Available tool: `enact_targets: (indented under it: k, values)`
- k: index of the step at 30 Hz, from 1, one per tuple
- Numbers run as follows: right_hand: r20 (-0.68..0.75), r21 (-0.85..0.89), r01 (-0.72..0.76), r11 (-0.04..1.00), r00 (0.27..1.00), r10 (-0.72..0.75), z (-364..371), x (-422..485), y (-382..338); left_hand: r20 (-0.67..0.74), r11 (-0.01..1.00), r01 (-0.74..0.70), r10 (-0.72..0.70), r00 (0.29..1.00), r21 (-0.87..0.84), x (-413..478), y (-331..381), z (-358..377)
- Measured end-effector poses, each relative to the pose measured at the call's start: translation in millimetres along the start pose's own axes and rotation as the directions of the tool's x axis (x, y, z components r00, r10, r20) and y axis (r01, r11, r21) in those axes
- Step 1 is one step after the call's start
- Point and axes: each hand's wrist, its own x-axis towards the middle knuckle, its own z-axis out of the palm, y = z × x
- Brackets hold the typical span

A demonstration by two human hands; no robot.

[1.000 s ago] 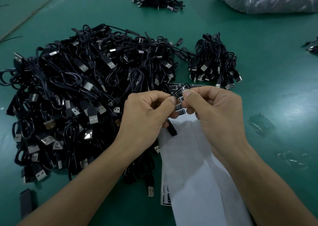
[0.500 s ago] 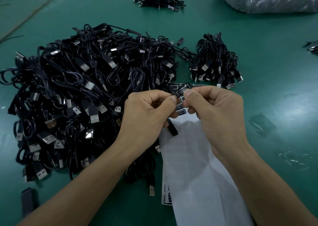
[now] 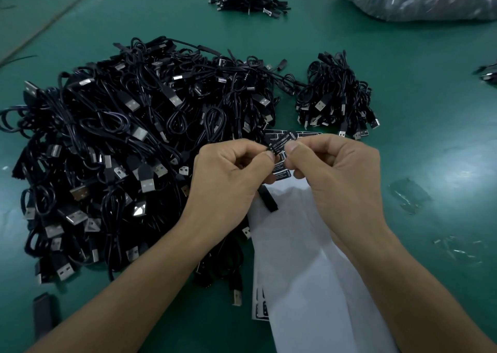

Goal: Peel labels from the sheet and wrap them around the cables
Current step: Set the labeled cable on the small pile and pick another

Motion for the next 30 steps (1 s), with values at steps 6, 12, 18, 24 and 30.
enact_targets:
  k: [6, 12, 18, 24, 30]
  values:
    - [-0.062, -0.065, 0.058, 0.996, 0.996, -0.062, 0.5, -2.0, 0.4, -0.001, 1.000, -0.004, 0.004, 1.000, -0.021, -0.8, 1.3, 0.1]
    - [-0.084, -0.096, 0.085, 0.992, 0.992, -0.093, 0.2, -1.7, 1.2, 0.008, 1.000, -0.023, 0.023, 1.000, -0.013, -0.3, 1.5, -0.5]
    - [-0.075, -0.110, 0.139, 0.984, 0.986, -0.147, 1.1, -2.1, 1.2, 0.008, 1.000, -0.018, 0.018, 1.000, -0.008, -0.1, 0.9, 0.0]
    - [-0.028, -0.095, 0.197, 0.976, 0.979, -0.201, 1.5, -3.3, 1.9, 0.000, 1.000, -0.016, 0.016, 1.000, -0.012, 0.7, 0.9, 0.5]
    - [0.004, -0.128, 0.232, 0.964, 0.972, -0.233, 2.7, -2.9, 3.4, -0.001, 1.000, -0.022, 0.022, 1.000, -0.014, 0.8, 1.4, 1.2]
